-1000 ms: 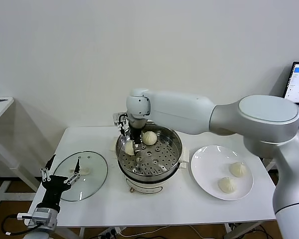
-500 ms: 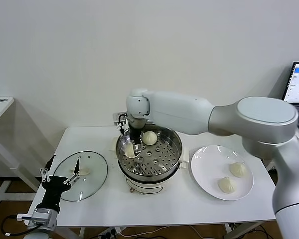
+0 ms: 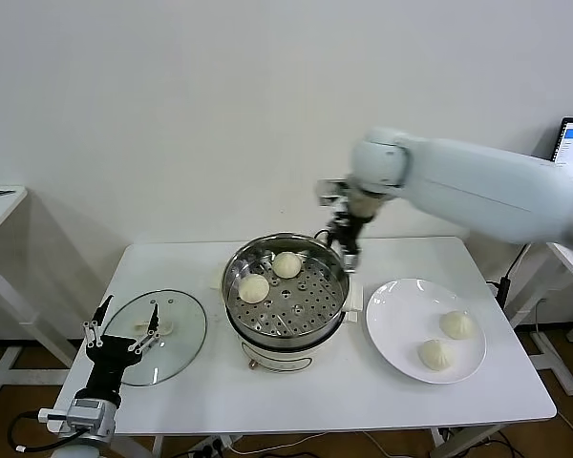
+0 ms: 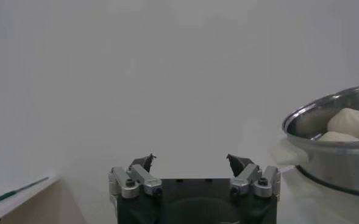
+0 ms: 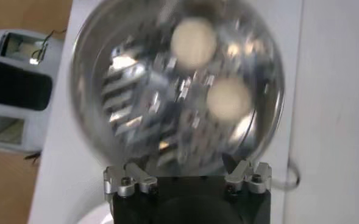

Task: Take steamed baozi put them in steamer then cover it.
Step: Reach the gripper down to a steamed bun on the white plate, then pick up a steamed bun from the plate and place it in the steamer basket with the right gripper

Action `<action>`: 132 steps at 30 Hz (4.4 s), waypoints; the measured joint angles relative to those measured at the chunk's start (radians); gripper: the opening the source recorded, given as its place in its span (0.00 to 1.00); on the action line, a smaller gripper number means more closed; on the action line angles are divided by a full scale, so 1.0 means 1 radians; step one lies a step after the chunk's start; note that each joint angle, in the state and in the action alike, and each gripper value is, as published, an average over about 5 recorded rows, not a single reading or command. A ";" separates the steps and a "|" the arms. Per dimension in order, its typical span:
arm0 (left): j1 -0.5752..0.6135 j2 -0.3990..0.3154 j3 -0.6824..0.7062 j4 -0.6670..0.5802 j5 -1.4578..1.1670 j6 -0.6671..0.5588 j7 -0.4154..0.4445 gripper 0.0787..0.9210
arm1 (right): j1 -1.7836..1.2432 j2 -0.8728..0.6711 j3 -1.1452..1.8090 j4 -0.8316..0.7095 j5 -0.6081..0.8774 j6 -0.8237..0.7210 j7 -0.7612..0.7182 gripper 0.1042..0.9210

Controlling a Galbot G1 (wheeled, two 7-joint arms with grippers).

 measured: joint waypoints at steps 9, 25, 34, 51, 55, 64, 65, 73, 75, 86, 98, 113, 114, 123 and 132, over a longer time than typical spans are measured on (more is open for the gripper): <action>0.014 -0.013 0.013 -0.013 0.011 -0.001 -0.002 0.88 | -0.172 -0.219 0.116 0.053 -0.191 0.086 -0.061 0.88; 0.022 -0.025 0.021 -0.009 0.025 -0.006 -0.003 0.88 | -0.598 -0.299 0.446 0.003 -0.460 0.159 -0.080 0.88; 0.018 -0.029 0.025 -0.001 0.034 -0.006 -0.006 0.88 | -0.755 -0.280 0.584 -0.045 -0.521 0.172 -0.060 0.88; 0.020 -0.029 0.022 0.004 0.037 -0.009 -0.008 0.88 | -0.892 -0.235 0.698 -0.085 -0.588 0.175 -0.031 0.88; 0.020 -0.029 0.020 0.005 0.037 -0.010 -0.008 0.88 | -0.904 -0.225 0.709 -0.094 -0.594 0.175 -0.028 0.82; 0.014 -0.033 0.023 0.015 0.038 -0.012 -0.009 0.88 | -0.913 -0.215 0.721 -0.105 -0.596 0.176 -0.024 0.75; 0.014 -0.033 0.023 0.015 0.038 -0.012 -0.009 0.88 | -0.913 -0.215 0.720 -0.104 -0.594 0.176 -0.023 0.75; 0.010 -0.031 0.027 0.016 0.038 -0.010 -0.010 0.88 | -0.844 -0.243 0.672 -0.079 -0.536 0.163 -0.025 0.74; 0.010 -0.030 0.028 0.016 0.038 -0.009 -0.010 0.88 | -0.802 -0.255 0.642 -0.068 -0.509 0.158 -0.028 0.74; 0.003 -0.023 0.025 0.012 0.034 -0.005 -0.009 0.88 | -0.419 -0.260 0.415 -0.008 -0.329 0.183 -0.046 0.74; -0.007 -0.018 0.012 0.016 0.025 -0.001 -0.006 0.88 | -0.042 -0.097 0.188 0.053 -0.257 0.403 -0.024 0.74; -0.016 0.003 -0.011 0.020 0.009 -0.002 0.003 0.88 | 0.062 0.198 0.025 0.065 -0.372 0.735 0.062 0.74; -0.017 0.003 -0.011 0.022 0.009 -0.002 0.004 0.88 | 0.059 0.212 0.018 0.068 -0.382 0.752 0.066 0.74; -0.029 0.005 -0.015 0.037 0.001 -0.003 0.009 0.88 | 0.013 0.302 -0.026 0.091 -0.446 0.865 0.104 0.74; -0.033 0.006 -0.014 0.044 0.000 -0.002 0.009 0.88 | -0.021 0.365 -0.051 0.079 -0.469 0.917 0.117 0.74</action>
